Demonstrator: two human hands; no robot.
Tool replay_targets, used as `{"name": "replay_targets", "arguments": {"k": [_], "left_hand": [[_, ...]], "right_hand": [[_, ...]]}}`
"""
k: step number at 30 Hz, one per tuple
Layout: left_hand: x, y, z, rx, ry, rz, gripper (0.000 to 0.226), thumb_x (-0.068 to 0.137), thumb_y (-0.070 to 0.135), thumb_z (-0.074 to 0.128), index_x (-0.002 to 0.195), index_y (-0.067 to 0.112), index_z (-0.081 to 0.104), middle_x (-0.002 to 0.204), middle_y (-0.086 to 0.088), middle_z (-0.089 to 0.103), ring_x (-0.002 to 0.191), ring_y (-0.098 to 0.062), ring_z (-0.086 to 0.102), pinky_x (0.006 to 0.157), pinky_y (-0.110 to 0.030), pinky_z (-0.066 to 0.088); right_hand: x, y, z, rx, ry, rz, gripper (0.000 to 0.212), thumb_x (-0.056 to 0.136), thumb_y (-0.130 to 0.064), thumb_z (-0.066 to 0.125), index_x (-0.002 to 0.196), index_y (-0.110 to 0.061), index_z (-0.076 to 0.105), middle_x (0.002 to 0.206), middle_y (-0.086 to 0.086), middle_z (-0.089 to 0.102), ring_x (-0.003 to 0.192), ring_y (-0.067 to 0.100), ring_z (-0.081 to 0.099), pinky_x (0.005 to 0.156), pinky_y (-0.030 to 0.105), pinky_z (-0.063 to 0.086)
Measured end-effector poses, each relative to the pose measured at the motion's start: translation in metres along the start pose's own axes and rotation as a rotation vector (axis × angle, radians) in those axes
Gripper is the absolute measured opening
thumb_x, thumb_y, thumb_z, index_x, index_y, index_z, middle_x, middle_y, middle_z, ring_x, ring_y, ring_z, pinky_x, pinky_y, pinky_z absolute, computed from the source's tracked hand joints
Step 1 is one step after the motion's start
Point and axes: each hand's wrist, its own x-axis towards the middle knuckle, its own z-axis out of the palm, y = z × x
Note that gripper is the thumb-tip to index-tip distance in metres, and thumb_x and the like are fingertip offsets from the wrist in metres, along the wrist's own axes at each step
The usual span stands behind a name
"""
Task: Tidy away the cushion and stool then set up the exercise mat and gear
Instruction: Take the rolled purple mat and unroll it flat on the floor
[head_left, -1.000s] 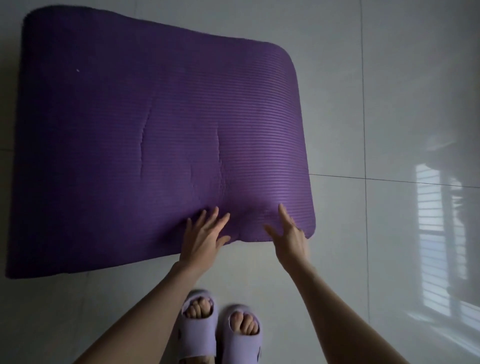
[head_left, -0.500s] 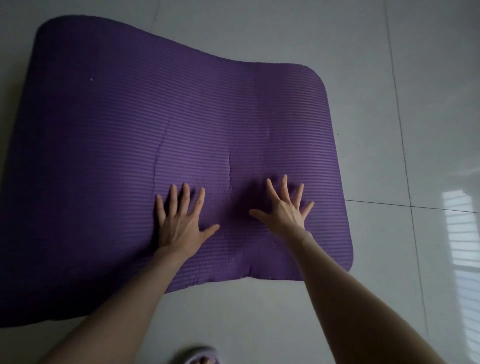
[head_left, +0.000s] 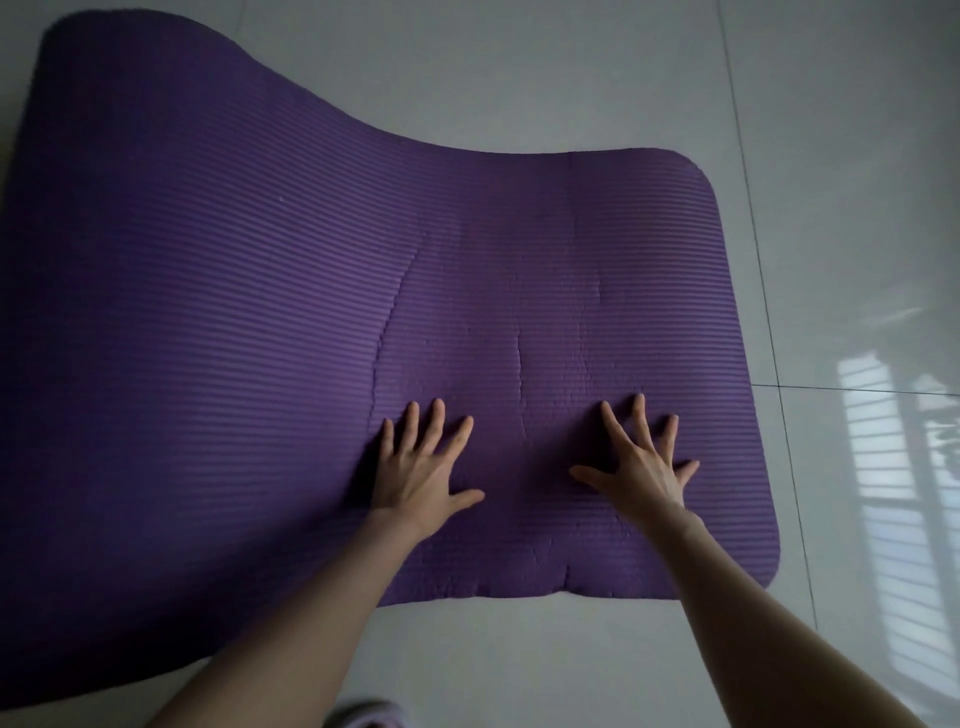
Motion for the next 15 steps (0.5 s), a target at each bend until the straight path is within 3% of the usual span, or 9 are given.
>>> {"name": "replay_targets", "arguments": {"k": [6, 10, 15], "left_hand": [[-0.015, -0.017, -0.023, -0.077, 0.036, 0.014, 0.085, 0.087, 0.066, 0.039, 0.149, 0.032, -0.008, 0.159, -0.007, -0.008, 0.147, -0.023, -0.005, 0.117, -0.042, -0.001], [-0.053, -0.041, -0.071, -0.124, 0.044, -0.083, 0.082, 0.088, 0.065, 0.039, 0.150, 0.030, -0.002, 0.159, -0.008, -0.005, 0.146, -0.025, -0.006, 0.114, -0.050, -0.007], [-0.128, -0.082, -0.148, -0.220, 0.055, -0.201, 0.080, 0.088, 0.064, 0.038, 0.150, 0.030, 0.003, 0.160, -0.008, 0.001, 0.147, -0.026, -0.001, 0.115, -0.050, -0.002]], "right_hand": [[-0.008, -0.026, -0.015, 0.049, 0.015, -0.020, 0.093, 0.080, -0.056, 0.064, 0.150, -0.039, 0.005, 0.160, -0.006, -0.015, 0.145, 0.034, -0.017, 0.108, 0.069, 0.005], [-0.043, -0.067, -0.053, 0.067, 0.019, -0.075, 0.086, 0.085, -0.053, 0.060, 0.151, -0.036, 0.008, 0.161, -0.003, -0.010, 0.146, 0.032, -0.010, 0.111, 0.064, 0.004], [-0.110, -0.137, -0.110, 0.073, -0.002, -0.144, 0.080, 0.086, -0.055, 0.056, 0.151, -0.035, 0.014, 0.161, -0.003, -0.001, 0.147, 0.030, 0.005, 0.114, 0.059, 0.011]]}}
